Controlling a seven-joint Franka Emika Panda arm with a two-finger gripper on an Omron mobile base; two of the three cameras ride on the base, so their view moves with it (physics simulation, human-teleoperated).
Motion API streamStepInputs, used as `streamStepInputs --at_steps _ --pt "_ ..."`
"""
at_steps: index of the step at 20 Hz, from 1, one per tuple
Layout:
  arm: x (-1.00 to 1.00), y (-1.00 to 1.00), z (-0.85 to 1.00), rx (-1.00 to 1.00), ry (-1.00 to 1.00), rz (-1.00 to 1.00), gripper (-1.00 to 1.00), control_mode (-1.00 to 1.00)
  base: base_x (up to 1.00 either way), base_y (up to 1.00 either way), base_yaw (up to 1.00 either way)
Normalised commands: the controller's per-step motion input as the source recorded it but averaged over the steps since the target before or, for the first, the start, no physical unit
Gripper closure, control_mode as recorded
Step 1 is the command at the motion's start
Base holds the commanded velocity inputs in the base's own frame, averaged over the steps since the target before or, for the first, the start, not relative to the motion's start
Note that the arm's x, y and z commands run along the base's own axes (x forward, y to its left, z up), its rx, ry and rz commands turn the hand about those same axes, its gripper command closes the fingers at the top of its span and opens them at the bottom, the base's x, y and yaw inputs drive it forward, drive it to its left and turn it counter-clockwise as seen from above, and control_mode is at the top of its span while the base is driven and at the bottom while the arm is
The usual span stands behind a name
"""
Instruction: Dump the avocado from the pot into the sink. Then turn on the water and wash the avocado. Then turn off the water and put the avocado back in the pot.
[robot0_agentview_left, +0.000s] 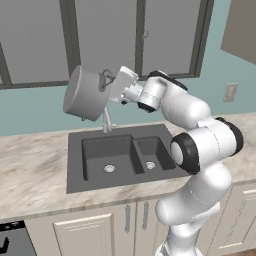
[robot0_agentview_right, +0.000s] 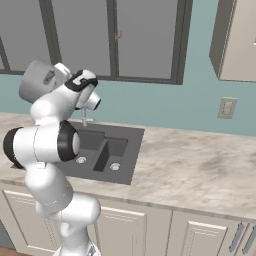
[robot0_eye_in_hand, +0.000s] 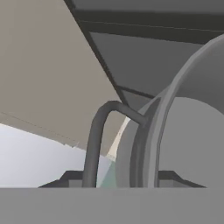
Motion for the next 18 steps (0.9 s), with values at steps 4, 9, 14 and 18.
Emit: streamStepInputs --at_steps 4,9,14,18 --pt "0.0 -0.13 0.0 0.15 0.0 0.04 1.0 -1.0 0.0 0.0 0.0" --pt "0.0 -0.18 0.0 0.11 0.0 0.02 1.0 -1.0 0.0 0.0 0.0" --pt "-0.43 0.22 0.02 0.03 -0.08 0.07 1.0 -1.0 0.0 0.0 0.0" --pt "-1.0 0.83 0.17 -0.11 -0.3 0.05 1.0 -1.0 0.0 0.0 0.0"
